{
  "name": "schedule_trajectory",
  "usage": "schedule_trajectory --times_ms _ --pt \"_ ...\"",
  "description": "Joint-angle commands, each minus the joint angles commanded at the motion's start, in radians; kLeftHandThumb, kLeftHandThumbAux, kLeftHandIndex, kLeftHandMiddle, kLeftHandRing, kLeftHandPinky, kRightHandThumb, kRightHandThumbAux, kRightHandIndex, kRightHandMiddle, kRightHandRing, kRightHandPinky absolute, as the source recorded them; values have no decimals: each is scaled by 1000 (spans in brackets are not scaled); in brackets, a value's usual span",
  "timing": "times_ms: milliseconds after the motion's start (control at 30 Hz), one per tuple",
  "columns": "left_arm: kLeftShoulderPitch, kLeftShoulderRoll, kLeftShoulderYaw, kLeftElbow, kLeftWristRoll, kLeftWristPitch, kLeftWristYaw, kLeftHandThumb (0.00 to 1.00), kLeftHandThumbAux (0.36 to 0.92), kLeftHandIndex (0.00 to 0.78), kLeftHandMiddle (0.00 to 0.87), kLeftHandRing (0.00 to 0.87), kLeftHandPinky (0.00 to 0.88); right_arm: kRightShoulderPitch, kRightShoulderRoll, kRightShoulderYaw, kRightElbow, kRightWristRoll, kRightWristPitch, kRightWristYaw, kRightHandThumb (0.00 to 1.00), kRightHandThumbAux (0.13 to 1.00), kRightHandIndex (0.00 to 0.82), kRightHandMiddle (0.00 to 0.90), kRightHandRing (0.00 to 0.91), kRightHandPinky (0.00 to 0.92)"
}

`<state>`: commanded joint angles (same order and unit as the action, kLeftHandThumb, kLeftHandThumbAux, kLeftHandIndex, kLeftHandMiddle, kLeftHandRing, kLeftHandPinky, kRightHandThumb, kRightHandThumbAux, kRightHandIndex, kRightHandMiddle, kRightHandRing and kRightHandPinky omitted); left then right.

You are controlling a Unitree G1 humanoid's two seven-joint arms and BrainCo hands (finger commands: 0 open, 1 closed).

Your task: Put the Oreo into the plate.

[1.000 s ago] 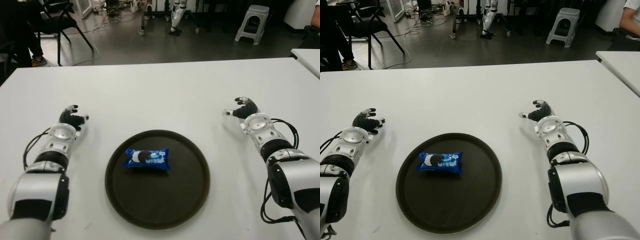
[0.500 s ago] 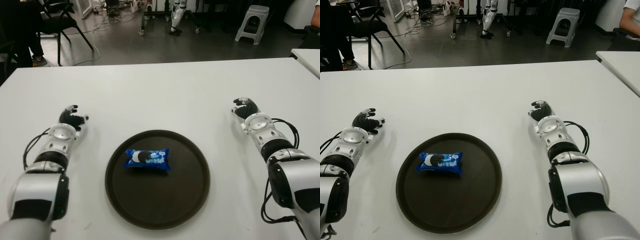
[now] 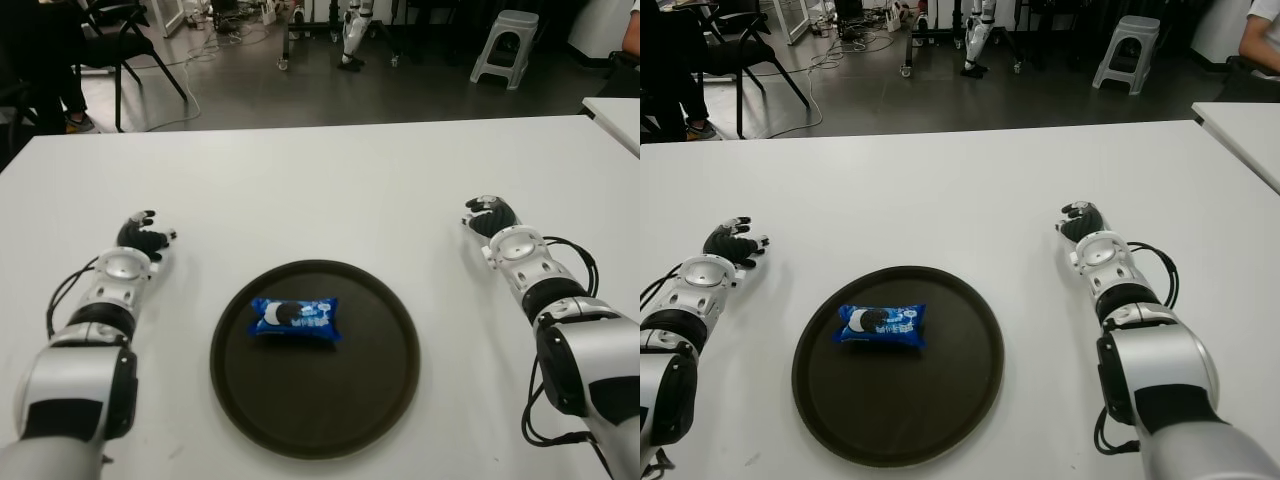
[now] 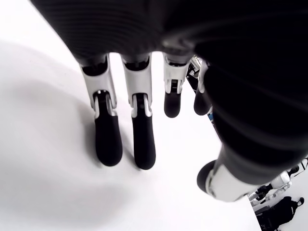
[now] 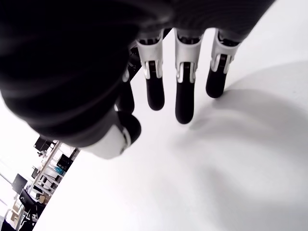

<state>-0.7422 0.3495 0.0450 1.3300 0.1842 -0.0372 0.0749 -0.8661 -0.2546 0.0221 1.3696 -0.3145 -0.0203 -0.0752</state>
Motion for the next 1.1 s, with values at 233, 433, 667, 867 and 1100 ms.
schedule_trajectory --times_ms 233,433,667,867,1100 --pt "-1 0 -4 0 4 5 7 186 755 113 107 148 219 -1 0 9 0 -9 1 -1 684 739 425 718 727 712" --pt "-2 -4 5 0 -6 5 7 198 763 122 120 155 216 -1 -3 13 1 -12 5 3 684 738 425 712 727 718" --pt "-3 -4 0 0 0 5 10 202 767 120 119 150 205 -3 -4 11 2 -12 13 5 683 738 424 706 730 725" --pt "-3 -3 -2 3 2 8 9 211 759 107 109 139 189 -3 -3 12 2 -13 12 0 683 738 423 704 725 715" --pt "-3 -3 -4 0 1 5 7 202 745 100 112 142 193 -4 -2 13 1 -14 12 -2 683 738 423 702 722 713"
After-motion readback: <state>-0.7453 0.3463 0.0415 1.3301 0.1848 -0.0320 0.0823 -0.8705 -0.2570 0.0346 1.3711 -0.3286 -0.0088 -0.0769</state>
